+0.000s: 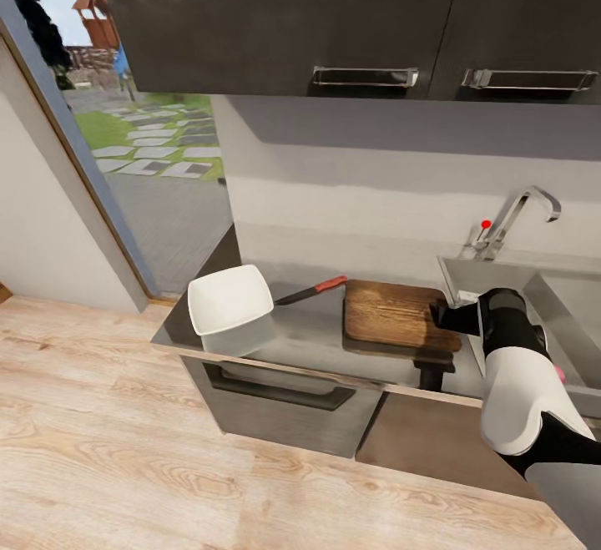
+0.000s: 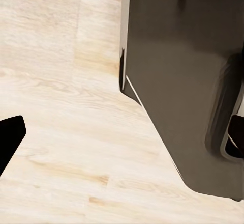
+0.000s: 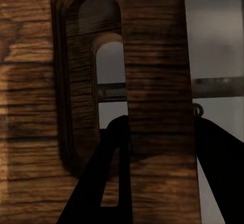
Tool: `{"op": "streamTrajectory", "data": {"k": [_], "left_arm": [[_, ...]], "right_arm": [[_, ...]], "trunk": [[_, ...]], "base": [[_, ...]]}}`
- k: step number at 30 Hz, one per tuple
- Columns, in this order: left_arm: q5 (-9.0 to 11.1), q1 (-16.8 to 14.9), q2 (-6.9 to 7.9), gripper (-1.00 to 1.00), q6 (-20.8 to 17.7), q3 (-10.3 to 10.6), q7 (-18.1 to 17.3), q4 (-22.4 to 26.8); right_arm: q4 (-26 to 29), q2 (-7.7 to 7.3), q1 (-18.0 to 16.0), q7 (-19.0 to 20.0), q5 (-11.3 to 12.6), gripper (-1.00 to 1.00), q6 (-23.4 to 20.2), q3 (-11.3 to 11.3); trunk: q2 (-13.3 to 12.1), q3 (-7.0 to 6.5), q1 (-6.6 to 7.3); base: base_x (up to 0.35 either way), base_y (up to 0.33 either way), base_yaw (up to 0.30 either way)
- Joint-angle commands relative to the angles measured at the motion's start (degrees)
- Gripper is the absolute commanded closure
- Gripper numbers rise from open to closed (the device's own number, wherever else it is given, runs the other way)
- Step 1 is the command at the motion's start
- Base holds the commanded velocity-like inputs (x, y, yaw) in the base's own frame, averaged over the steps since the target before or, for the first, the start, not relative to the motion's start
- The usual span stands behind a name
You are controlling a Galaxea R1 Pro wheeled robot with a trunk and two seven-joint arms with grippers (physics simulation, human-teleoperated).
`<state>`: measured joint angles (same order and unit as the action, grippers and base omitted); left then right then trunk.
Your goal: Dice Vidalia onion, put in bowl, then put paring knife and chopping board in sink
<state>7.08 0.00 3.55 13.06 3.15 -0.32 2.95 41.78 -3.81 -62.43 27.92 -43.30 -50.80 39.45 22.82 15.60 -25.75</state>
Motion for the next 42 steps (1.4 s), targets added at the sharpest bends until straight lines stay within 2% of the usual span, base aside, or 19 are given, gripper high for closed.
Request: {"op": "streamTrajectory", "data": {"k": [1, 15, 42], "left_arm": [[0.6, 0.0, 0.02, -1.00, 0.1, 0.4, 0.0, 0.0], [0.6, 0.0, 0.22, -1.00, 0.1, 0.4, 0.0, 0.0], [0.6, 0.0, 0.23, -1.00, 0.1, 0.4, 0.0, 0.0]], "right_arm": [[0.1, 0.03, -0.1, 0.6, -0.6, 1.00, -0.1, 0.2], [0.0, 0.12, -0.1, 0.5, -0.7, 1.00, -0.1, 0.2], [-1.9, 0.21, -0.1, 0.3, -0.7, 1.00, -0.1, 0.2]], "trunk": [[0.1, 0.09, -0.03], [0.1, 0.09, -0.03], [0.1, 0.29, -0.03]], "base": [[0.000, 0.000, 0.000], [0.074, 0.000, 0.000], [0.002, 0.000, 0.000]]}}
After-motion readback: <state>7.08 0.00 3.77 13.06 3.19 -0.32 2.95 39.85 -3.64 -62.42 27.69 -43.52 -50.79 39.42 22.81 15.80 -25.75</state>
